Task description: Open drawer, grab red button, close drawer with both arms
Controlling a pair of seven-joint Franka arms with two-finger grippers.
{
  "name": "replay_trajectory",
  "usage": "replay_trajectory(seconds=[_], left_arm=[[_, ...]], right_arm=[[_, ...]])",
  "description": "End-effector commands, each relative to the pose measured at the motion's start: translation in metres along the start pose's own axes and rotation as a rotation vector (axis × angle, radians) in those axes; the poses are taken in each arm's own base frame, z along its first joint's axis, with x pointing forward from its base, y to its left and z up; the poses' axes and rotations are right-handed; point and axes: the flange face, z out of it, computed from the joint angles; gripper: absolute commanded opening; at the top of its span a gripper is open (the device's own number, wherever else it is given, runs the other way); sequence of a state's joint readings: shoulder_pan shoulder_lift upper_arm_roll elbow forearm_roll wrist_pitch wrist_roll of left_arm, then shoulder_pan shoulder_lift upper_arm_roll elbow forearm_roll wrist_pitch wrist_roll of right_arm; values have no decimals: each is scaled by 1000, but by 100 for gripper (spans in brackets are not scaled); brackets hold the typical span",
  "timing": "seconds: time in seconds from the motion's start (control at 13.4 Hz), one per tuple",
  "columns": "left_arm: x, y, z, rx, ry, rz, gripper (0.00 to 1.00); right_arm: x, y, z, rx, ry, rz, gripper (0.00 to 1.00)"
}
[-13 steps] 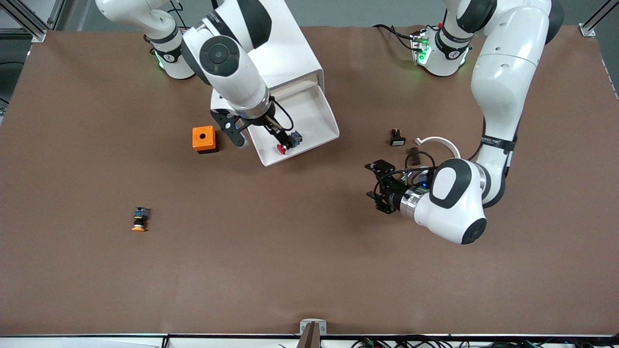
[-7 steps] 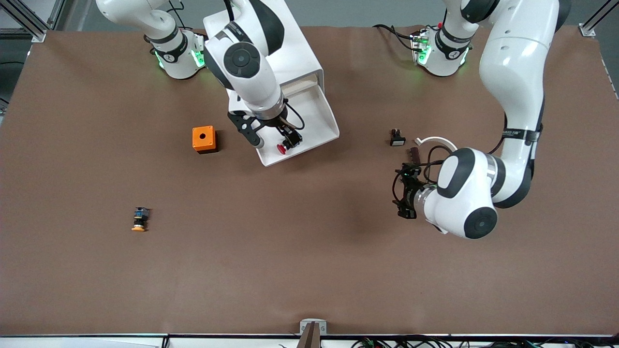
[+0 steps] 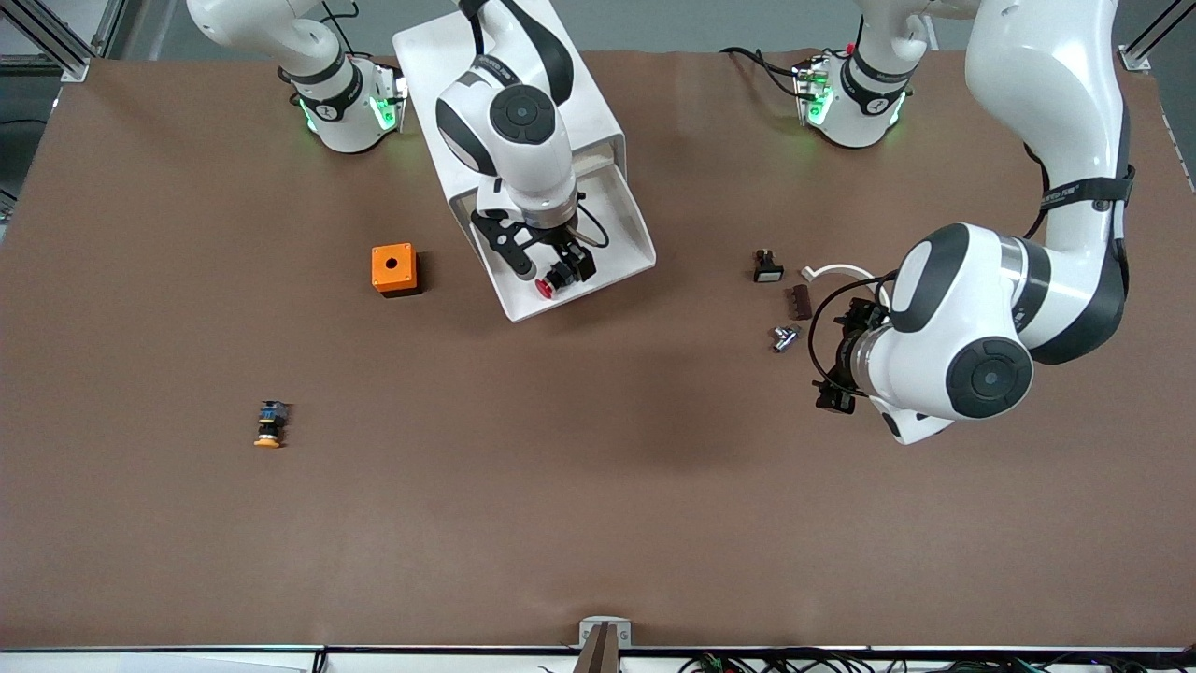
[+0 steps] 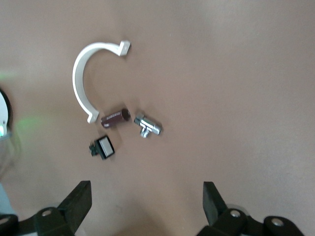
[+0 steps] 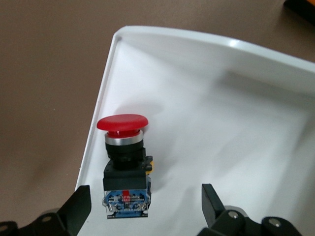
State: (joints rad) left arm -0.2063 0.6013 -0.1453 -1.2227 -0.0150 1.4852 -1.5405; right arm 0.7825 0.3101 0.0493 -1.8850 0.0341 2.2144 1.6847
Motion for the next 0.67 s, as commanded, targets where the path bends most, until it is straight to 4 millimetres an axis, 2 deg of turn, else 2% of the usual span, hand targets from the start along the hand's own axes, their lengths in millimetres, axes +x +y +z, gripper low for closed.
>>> replay_trajectory(seconds=[0.0, 0.15, 0.37, 0.6], left_arm=[[-5, -12, -16, -12, 51, 89, 99], [1, -19, -28, -30, 60, 149, 99], [6, -25, -41, -42, 85, 296, 99], [14, -27, -42, -31, 99, 539, 99]], right_arm=[[-9, 1, 5, 7, 21, 2, 89], [-8, 1, 5, 9, 21, 5, 67], [-8, 0, 3, 13, 24, 22, 26], [-5, -4, -6, 16, 24, 24, 9]])
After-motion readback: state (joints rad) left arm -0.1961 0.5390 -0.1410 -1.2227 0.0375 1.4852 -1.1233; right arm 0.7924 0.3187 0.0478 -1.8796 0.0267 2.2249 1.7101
